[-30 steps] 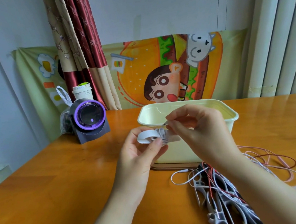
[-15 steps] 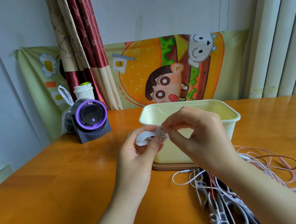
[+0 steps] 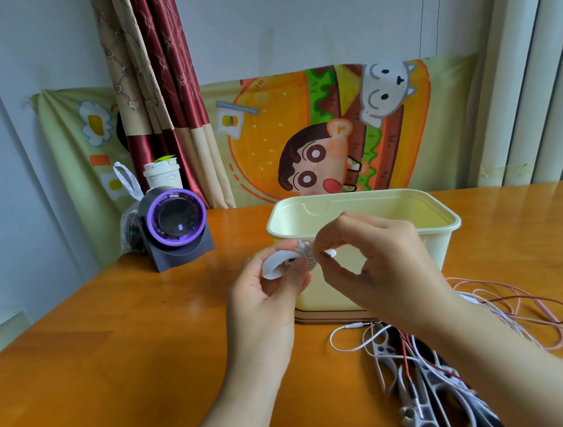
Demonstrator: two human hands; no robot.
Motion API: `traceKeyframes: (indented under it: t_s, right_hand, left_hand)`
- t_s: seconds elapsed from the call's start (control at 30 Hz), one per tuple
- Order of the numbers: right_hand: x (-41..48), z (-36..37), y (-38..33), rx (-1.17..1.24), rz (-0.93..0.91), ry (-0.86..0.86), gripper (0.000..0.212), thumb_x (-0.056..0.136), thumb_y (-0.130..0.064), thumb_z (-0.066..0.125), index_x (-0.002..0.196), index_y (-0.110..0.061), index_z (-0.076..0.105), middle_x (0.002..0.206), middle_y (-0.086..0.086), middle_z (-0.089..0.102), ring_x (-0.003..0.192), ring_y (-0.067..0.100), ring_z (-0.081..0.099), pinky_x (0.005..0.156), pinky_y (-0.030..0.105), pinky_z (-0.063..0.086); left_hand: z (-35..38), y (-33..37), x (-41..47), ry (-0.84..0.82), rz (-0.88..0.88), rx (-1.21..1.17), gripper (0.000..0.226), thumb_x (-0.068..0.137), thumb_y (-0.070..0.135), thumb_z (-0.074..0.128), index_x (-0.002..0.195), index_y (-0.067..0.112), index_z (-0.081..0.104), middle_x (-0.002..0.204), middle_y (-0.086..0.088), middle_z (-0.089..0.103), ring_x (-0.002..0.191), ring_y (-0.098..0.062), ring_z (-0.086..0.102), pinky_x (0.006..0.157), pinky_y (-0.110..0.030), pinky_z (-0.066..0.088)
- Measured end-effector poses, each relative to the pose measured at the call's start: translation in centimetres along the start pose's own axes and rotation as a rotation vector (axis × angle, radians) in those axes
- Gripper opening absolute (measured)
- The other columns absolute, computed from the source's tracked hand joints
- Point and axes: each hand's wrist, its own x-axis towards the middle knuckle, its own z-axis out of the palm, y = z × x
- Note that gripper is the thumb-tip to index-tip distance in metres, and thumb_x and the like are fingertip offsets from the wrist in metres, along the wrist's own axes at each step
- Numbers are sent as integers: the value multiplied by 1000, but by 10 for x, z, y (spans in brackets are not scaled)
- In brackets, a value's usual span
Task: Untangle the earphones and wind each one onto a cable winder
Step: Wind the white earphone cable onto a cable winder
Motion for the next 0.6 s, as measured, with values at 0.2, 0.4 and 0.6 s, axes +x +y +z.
traceKeyframes:
  t_s: [0.2,0.4,0.6]
  right_hand:
    - [2,-3,3,-50,3,-63,13,74,-12,66,84,-12,59,79,-4,67,74,9,62,64,23,51]
    - [6,-10,5,37,92,-146,15,70,-11,67,82,-12,58,76,-2,68,77,8,65,72,20,52]
    - [4,-7,5,59,125,-134,17,73,-10,72,81,-15,58,76,-4,70,81,7,66,74,21,53]
  left_hand:
    - [0,-4,0,26,9,17,33,61,50,71,88,31,74,101,-2,72,95,-21,69,82,-30,55]
    - [2,-1,-4,47,102,300,18,71,41,62,89,43,64,99,10,65,96,-3,63,78,-12,49]
    - [1,-3,-2,55,80,273,18,77,38,66,95,36,68,104,5,68,98,-8,65,85,-23,54]
